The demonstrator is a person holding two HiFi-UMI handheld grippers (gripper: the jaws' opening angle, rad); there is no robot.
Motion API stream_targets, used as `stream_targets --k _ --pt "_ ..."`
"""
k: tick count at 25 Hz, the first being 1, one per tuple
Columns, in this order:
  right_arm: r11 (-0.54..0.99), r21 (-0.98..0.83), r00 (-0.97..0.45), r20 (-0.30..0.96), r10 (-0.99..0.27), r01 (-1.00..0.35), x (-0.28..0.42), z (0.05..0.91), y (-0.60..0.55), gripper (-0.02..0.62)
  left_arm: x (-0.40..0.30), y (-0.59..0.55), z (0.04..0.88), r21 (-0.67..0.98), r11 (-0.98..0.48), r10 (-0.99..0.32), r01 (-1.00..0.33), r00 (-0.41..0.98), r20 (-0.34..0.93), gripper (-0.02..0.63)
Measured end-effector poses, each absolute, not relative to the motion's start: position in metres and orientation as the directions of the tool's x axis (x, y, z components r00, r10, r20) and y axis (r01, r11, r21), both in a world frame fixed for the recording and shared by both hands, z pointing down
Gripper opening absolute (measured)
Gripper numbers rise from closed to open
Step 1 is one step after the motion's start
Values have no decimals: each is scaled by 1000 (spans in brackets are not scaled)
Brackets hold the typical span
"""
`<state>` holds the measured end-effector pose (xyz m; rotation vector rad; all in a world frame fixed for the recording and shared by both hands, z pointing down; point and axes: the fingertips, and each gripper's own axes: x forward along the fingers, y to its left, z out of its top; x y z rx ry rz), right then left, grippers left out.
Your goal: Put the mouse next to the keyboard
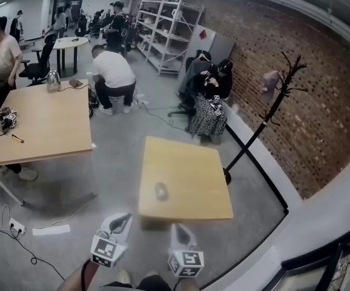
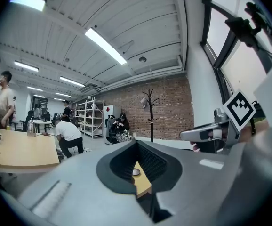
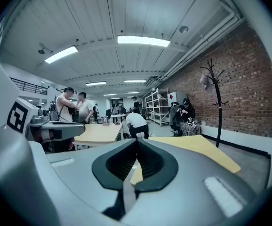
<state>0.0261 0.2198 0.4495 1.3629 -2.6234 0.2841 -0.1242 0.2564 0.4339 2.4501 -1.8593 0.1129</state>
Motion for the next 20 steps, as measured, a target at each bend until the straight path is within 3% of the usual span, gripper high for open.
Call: stream_targets --k 20 --pt "596 -118 -597 339 -727 -794 11 498 104 14 -133 152 470 21 -215 -962 -976 215 167 -2"
